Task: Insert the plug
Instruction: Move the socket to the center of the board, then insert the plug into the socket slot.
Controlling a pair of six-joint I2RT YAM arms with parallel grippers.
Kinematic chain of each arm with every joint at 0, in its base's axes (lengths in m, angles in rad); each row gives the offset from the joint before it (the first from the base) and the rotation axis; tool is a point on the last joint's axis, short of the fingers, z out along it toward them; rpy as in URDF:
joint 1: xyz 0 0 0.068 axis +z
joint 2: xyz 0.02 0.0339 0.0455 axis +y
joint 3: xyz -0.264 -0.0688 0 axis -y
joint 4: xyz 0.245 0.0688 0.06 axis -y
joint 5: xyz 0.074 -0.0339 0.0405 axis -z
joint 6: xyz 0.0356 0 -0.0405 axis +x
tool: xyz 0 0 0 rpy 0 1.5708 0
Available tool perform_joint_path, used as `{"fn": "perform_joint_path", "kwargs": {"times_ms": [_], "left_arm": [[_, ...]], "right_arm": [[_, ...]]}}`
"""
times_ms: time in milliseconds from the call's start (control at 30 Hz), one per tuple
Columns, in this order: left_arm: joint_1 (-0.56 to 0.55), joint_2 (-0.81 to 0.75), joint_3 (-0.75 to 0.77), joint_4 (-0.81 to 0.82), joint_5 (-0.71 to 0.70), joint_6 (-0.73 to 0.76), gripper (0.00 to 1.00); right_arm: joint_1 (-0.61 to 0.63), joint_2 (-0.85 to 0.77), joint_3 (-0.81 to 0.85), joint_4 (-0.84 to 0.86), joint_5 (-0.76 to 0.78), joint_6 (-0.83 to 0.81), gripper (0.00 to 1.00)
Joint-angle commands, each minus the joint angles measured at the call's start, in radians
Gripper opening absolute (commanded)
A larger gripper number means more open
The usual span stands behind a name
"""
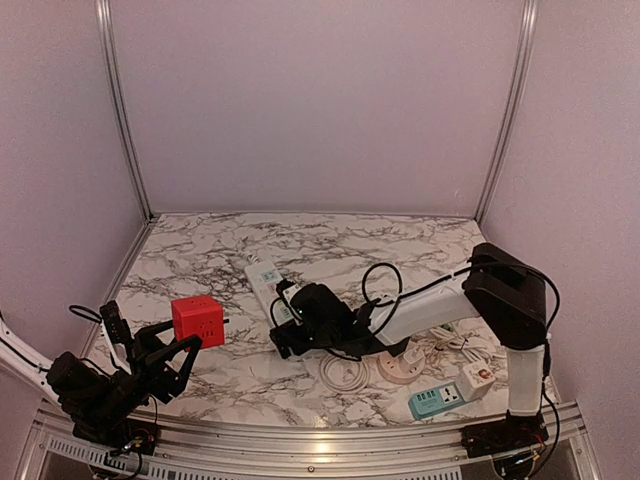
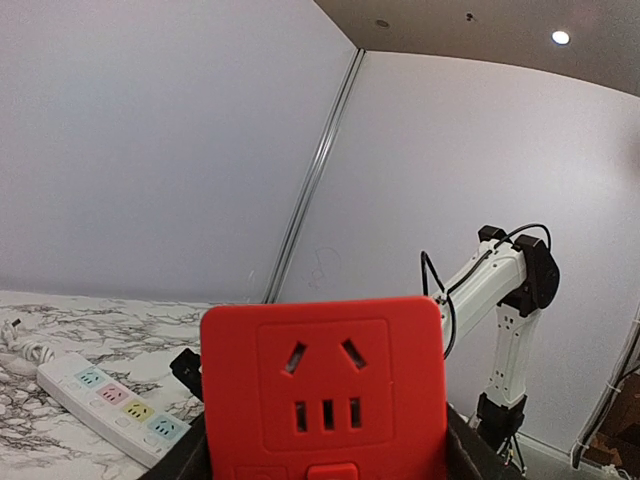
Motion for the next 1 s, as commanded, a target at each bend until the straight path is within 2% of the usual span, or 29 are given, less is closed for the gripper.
{"fn": "perform_joint_path", "kwargs": {"times_ms": [0,200,467,600,767,833,967], "left_arm": [[0.003,-0.009,-0.124,0.058,-0.008,0.010,0.00],[0.003,-0.023,-0.126,0.053,-0.006,0.008,0.00],[0.002,-0.021,-0.125,0.053,-0.007,0.011,0.00],[0.002,-0.023,-0.122,0.051,-0.005,0.010,0.00],[0.002,-0.025,-0.124,0.048,0.000,0.004,0.00],[0.003,-0.022,-0.118,0.043,0.007,0.004,0.00],[0.002,-0.009,-0.113,0.043,0.011,0.001,0.00]], "right_arm": [[0.065,-0.115,-0.099,0.195,0.006,-0.161,0.99],[0.088,-0.200,-0.189,0.310,0.007,-0.216,0.99],[0.091,-0.276,-0.259,0.337,0.056,-0.218,0.99],[0.096,-0.333,-0.326,0.404,0.049,-0.255,0.99],[0.144,-0.434,-0.417,0.516,-0.010,-0.507,0.98],[0.168,-0.475,-0.460,0.554,-0.077,-0.623,0.99],[0.179,-0.561,-0.519,0.565,-0.217,-0.734,0.98]]}}
